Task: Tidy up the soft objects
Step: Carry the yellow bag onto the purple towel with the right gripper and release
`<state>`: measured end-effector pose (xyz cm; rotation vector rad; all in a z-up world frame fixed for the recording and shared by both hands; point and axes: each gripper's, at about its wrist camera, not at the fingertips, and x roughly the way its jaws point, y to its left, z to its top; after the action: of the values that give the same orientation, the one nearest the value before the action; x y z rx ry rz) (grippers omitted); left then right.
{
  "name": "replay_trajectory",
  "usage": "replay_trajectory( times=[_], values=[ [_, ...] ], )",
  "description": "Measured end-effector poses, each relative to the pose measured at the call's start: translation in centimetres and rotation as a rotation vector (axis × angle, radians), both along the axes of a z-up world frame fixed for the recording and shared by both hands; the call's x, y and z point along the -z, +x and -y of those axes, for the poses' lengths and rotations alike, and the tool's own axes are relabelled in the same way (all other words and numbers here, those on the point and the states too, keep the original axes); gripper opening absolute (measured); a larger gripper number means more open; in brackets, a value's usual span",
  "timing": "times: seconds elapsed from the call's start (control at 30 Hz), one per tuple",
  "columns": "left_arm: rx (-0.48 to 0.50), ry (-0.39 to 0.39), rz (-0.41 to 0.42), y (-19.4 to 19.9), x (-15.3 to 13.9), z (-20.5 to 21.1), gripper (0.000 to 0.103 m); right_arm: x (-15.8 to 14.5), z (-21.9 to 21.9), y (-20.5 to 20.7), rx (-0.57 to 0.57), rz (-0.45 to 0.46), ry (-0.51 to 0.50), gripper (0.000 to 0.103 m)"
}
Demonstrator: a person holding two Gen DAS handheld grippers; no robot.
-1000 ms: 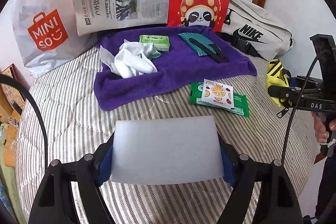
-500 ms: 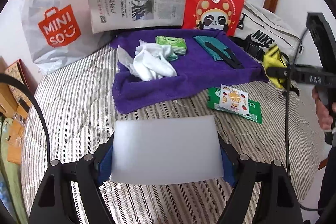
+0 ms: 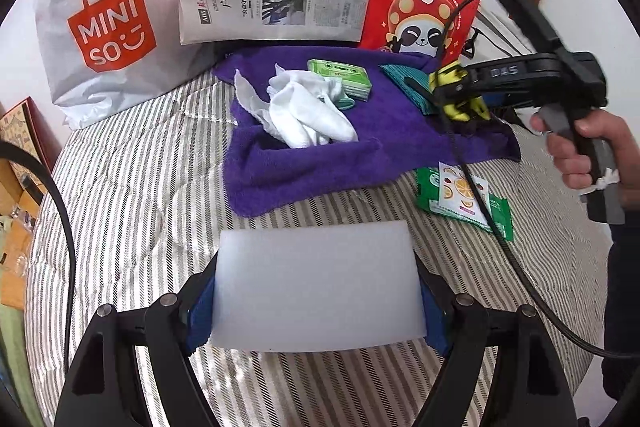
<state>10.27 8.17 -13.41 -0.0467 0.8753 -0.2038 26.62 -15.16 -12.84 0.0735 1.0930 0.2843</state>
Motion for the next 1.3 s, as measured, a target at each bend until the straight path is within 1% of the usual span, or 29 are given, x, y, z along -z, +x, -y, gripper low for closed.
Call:
replay_trajectory(
  times=[0.07, 0.23, 0.27, 0.33, 0.4, 0.6, 0.67, 0.77, 0.9, 0.97, 1.07, 1.3],
  values=[
    [0.000, 0.003, 0.001, 0.3, 0.0, -0.3, 0.080, 0.5, -0.6, 0.4, 0.001, -0.014, 0.002, 0.063],
    [0.002, -0.002, 0.004, 0.8, 0.1, -1.0, 0.080, 2.2, -2.0, 1.5, 0.017, -0.071, -0.028, 0.065],
    [0.001, -0.004, 0.005, 0.9, 0.1, -1.1, 0.080, 2.2, -2.1, 1.6, 0.019, -0.062, -0.032, 0.067],
    [0.002, -0.009, 0.005, 1.1, 0.2, -1.3, 0.080, 2.2, -2.4, 1.8, 0.027, -0.054, -0.032, 0.068],
    [0.005, -0.010, 0.006, 1.2, 0.2, -1.4, 0.080, 2.4, -2.7, 2.1, 0.038, -0.062, -0.040, 0.072],
    [0.008, -0.012, -0.006, 1.5, 0.5, -1.5, 0.080, 2.6, -4.6, 2.5, -0.011, -0.057, -0.125, 0.080],
    [0.009, -0.014, -0.007, 1.6, 0.6, -1.5, 0.080, 2.6, -4.8, 2.5, -0.023, -0.061, -0.122, 0.084],
    [0.012, -0.011, -0.012, 1.5, 0.5, -1.5, 0.080, 2.7, -4.9, 2.4, -0.027, -0.072, -0.108, 0.087],
    [0.005, 0.012, -0.007, 1.2, 0.3, -1.4, 0.080, 2.8, -4.7, 2.5, -0.041, -0.102, -0.093, 0.088],
    [0.002, 0.009, -0.005, 1.1, 0.1, -1.6, 0.080, 3.0, -4.2, 2.3, -0.040, -0.096, -0.103, 0.089],
    [-0.009, 0.006, -0.008, 1.2, -0.1, -1.8, 0.080, 2.8, -4.3, 1.9, -0.052, -0.088, -0.121, 0.090],
    [-0.015, 0.013, -0.005, 1.1, -0.8, -1.8, 0.080, 0.8, -2.7, 0.7, -0.052, -0.045, -0.101, 0.090]
  ],
)
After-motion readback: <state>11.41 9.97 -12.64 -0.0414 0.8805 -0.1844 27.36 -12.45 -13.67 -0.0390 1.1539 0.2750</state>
